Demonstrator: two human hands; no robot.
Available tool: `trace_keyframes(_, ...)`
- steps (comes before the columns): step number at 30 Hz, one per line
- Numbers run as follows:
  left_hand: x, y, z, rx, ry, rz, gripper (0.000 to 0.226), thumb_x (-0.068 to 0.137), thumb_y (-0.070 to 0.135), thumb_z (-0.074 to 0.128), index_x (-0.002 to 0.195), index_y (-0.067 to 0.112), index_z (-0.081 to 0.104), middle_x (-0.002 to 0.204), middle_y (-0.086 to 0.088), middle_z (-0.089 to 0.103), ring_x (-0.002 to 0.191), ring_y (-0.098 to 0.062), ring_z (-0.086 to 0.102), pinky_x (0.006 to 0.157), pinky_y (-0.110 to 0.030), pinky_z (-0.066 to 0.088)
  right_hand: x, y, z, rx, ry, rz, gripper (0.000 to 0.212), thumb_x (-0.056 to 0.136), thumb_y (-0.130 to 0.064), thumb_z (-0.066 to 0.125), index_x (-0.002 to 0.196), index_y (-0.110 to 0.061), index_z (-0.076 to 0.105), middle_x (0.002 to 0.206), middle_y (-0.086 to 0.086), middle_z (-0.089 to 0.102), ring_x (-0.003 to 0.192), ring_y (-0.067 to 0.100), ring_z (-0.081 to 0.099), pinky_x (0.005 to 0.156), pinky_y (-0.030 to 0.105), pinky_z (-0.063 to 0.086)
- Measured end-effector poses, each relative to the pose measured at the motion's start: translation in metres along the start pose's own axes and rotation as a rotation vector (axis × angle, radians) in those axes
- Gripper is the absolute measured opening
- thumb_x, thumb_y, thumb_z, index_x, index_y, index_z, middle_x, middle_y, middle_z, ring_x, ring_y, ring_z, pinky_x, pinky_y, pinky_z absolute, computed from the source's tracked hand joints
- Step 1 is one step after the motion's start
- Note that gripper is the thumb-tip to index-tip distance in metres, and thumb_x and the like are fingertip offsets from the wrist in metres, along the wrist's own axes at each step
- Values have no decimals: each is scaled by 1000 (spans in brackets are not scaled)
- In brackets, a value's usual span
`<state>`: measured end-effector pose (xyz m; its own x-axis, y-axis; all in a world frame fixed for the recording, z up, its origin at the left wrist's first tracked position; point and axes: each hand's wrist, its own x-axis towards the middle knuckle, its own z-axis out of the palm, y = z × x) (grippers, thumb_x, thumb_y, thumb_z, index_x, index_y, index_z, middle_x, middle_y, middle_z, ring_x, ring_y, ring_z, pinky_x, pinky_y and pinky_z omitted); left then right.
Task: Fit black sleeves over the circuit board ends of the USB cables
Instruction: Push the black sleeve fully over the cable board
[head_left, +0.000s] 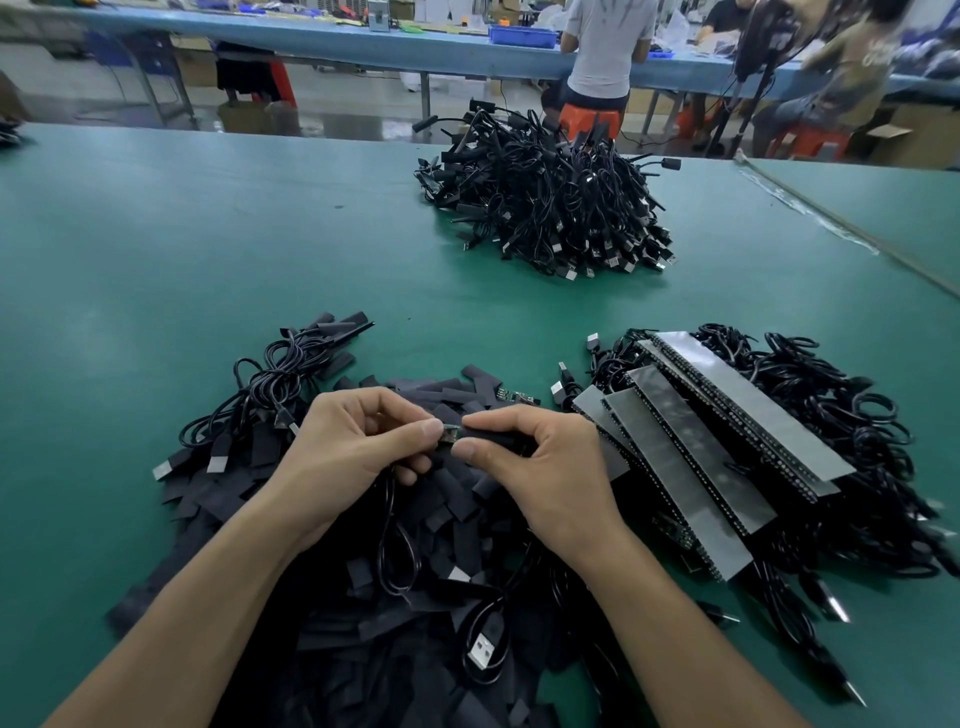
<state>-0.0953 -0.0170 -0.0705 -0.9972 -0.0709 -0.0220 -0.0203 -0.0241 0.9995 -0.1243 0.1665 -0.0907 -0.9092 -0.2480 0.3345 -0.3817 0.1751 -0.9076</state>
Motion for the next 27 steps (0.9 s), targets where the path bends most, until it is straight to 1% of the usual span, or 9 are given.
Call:
trace_keyframes(2, -1, 1, 1, 25, -34, -2, 17, 68, 20, 79, 75, 5, 74, 67, -16, 71, 55, -15, 65, 51, -18, 52, -1, 1, 1, -44, -29, -13, 24, 72, -20, 87, 94, -26, 79, 82, -26, 72, 80, -6, 68, 72, 6, 47)
trace_keyframes(4, -1, 1, 2, 42, -65, -6, 15, 68, 22, 79, 74, 9, 76, 68, -16, 71, 57, -14, 65, 52, -18, 52, -1, 2, 1, -67, -37, -29, 26, 72, -19, 87, 97, -21, 79, 82, -30, 70, 83, -7, 68, 73, 6, 47)
trace_keyframes(9, -1, 1, 0, 43, -100, -23, 13, 68, 26, 78, 76, 15, 79, 71, -14, 73, 63, -14, 68, 55, -18, 53, -1, 4, 1, -75, -32, -58, 25, 74, -20, 85, 98, -22, 78, 84, -33, 69, 85, -6, 68, 75, 6, 48)
trace_keyframes(12, -1, 1, 1, 43, -61, -8, 17, 65, 24, 80, 76, 11, 78, 72, -15, 73, 64, -15, 68, 54, -19, 53, -1, 3, 2, -79, -34, -72, 31, 75, -21, 84, 101, -33, 72, 87, -31, 70, 85, -6, 68, 74, 7, 49)
trace_keyframes(14, -1, 0, 1, 34, -15, 0, 19, 63, 20, 82, 76, 7, 76, 70, -17, 71, 60, -16, 66, 52, -20, 53, -1, 2, 3, -83, -20, -69, 33, 75, -22, 84, 104, -31, 71, 87, -30, 70, 83, -5, 68, 72, 8, 50)
trace_keyframes(16, -1, 1, 1, 18, 5, -14, 25, 61, 17, 82, 80, 4, 74, 68, -17, 71, 58, -18, 66, 51, -21, 53, -2, 3, 3, -86, -13, -58, 32, 74, -24, 84, 104, -27, 72, 85, -30, 70, 82, -4, 68, 71, 11, 52)
trace_keyframes(19, -1, 1, 0, 11, 6, -34, 32, 61, 15, 82, 88, 2, 71, 68, -15, 71, 59, -18, 68, 51, -21, 53, -2, 2, 3, -111, -22, -54, 34, 74, -28, 83, 106, -27, 72, 84, -30, 69, 84, -3, 69, 75, 19, 57)
trace_keyframes(24, -1, 1, 1, 3, -22, -47, 27, 64, 12, 80, 88, 4, 71, 70, -15, 71, 62, -18, 68, 52, -19, 53, -2, 2, 1, -135, -17, -47, 25, 76, -25, 84, 100, -21, 77, 82, -28, 68, 83, -5, 68, 75, 14, 53)
trace_keyframes(27, -1, 1, -1, 20, -38, -54, 15, 75, 0, 78, 88, 4, 72, 71, -15, 72, 63, -18, 68, 54, -19, 53, -1, 1, 0, -153, -29, -42, 21, 77, -22, 83, 97, -20, 78, 80, -27, 67, 84, -6, 66, 76, 8, 48)
